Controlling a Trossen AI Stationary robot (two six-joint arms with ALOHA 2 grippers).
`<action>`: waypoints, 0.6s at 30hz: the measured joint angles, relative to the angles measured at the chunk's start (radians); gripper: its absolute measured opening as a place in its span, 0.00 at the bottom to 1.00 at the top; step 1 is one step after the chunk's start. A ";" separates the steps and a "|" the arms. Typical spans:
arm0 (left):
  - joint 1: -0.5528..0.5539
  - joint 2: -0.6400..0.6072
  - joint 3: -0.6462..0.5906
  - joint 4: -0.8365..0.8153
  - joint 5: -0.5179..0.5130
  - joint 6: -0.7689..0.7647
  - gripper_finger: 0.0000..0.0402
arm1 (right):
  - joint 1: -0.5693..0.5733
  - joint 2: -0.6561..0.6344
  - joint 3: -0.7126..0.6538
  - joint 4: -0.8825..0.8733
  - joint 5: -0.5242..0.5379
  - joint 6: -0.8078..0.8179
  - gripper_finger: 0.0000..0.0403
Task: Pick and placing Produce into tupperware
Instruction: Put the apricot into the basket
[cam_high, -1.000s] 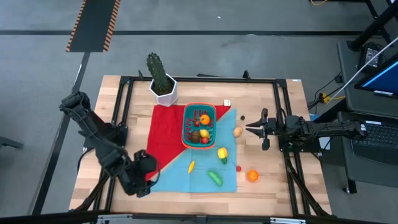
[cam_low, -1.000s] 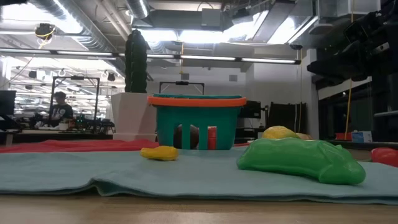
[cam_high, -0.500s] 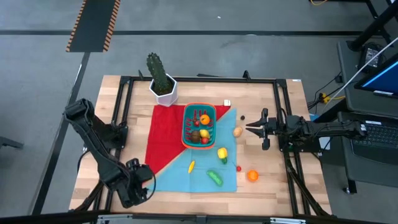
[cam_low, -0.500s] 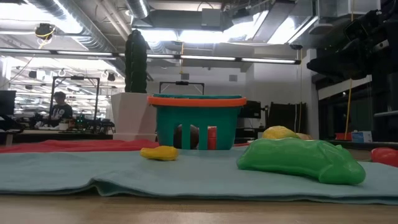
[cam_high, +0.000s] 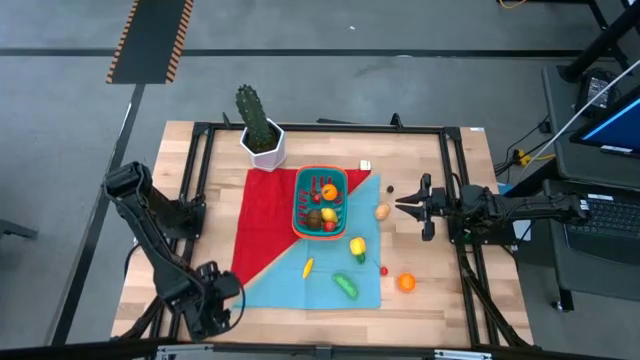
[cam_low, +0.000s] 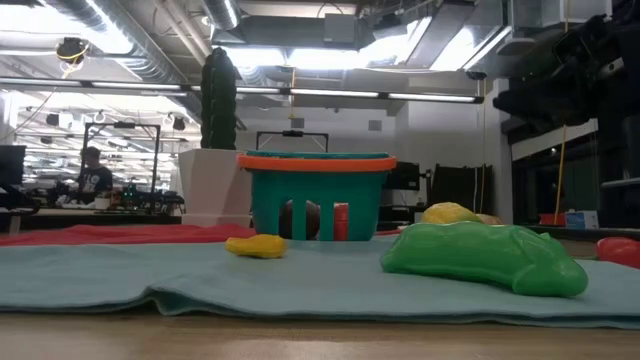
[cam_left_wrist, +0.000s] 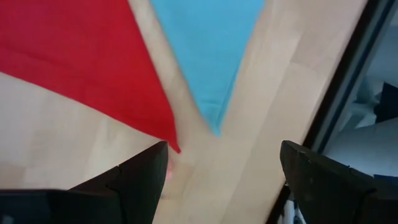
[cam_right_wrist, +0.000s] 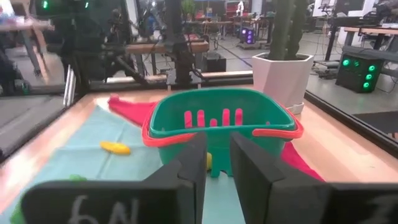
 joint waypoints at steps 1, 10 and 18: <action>-0.001 0.000 0.000 0.004 0.000 0.000 0.75 | 0.000 0.000 0.000 0.003 0.000 0.012 0.18; -0.003 0.000 0.000 0.011 0.000 -0.003 0.75 | 0.000 0.000 0.000 0.002 0.001 0.061 0.18; -0.039 0.003 0.000 -0.076 0.000 -0.004 0.73 | 0.000 0.000 0.000 0.001 0.001 0.053 0.18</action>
